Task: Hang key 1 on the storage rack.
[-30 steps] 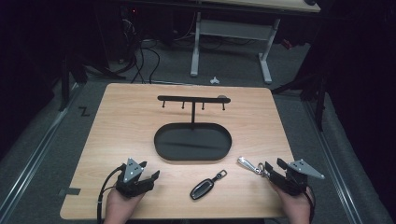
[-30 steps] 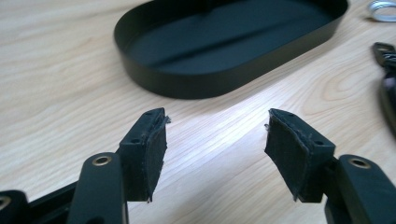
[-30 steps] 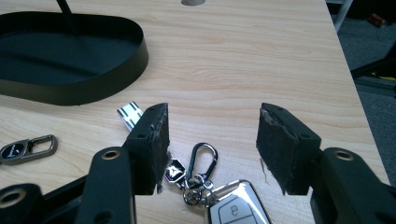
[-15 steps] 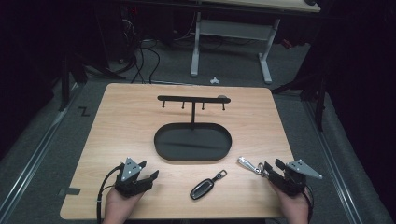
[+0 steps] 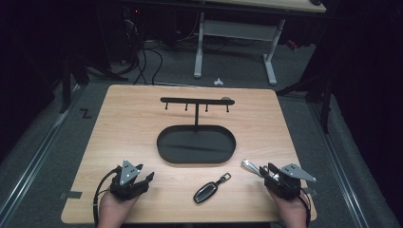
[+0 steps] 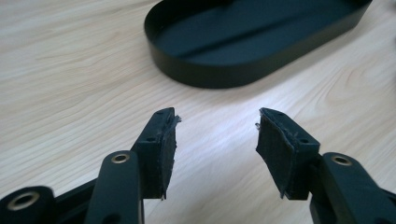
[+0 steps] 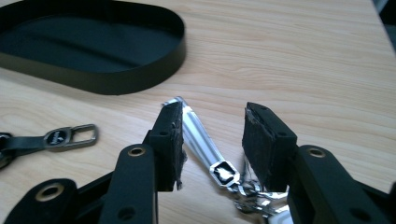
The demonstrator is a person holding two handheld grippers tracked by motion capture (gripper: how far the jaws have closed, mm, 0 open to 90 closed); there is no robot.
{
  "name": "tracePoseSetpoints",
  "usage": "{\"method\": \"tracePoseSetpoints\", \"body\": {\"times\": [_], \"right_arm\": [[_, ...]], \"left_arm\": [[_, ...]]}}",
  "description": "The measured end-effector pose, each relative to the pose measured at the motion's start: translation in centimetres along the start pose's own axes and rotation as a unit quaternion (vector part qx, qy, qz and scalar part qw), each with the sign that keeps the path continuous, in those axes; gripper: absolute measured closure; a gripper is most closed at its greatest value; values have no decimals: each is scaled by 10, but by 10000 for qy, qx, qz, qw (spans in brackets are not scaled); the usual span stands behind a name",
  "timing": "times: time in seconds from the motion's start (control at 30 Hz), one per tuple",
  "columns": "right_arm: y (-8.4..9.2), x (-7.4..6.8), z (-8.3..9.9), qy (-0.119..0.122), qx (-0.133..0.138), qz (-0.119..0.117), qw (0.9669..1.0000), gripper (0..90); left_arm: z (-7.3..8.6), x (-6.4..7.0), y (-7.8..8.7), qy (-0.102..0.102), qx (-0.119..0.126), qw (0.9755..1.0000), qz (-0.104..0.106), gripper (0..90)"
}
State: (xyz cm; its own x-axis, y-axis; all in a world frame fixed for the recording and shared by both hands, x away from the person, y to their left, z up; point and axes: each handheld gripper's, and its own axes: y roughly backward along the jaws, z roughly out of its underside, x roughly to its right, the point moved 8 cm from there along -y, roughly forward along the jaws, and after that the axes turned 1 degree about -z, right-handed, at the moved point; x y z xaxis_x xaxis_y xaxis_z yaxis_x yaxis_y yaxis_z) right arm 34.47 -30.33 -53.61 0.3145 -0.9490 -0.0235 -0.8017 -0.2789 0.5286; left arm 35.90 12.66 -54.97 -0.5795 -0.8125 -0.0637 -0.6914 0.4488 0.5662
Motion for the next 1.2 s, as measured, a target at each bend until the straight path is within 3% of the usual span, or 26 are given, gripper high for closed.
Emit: {"method": "tracePoseSetpoints", "body": {"times": [0.13,0.27,0.4,0.53,0.6,0.77,0.9,1.1,1.2], "right_arm": [[-4,-13,1,143,-41,-145,9998,618],[-8,-27,-1,283,-55,-273,9992,648],[-16,-42,0,221,-124,-451,9987,650],[-24,-56,0,245,-259,-541,9979,737],[-26,-68,-1,415,-263,-614,9969,770],[-28,-91,-2,629,-243,-887,9938,846],[-31,-106,-1,592,-305,-1132,9913,900],[-34,-132,6,829,-450,-1424,9853,900],[-35,-149,10,1000,-520,-1601,9806,900]], "left_arm": [[15,-6,-1,392,72,9992,5,452],[16,-18,2,349,105,9993,-43,438],[21,-27,5,649,176,9977,72,422],[22,-26,7,477,185,9987,-50,425],[23,-24,7,369,156,9992,-89,421],[23,-19,4,234,104,9997,2,410],[23,-17,5,189,118,9997,21,408],[23,-15,4,158,96,9998,37,402],[24,-14,3,134,86,9999,43,397]]}}
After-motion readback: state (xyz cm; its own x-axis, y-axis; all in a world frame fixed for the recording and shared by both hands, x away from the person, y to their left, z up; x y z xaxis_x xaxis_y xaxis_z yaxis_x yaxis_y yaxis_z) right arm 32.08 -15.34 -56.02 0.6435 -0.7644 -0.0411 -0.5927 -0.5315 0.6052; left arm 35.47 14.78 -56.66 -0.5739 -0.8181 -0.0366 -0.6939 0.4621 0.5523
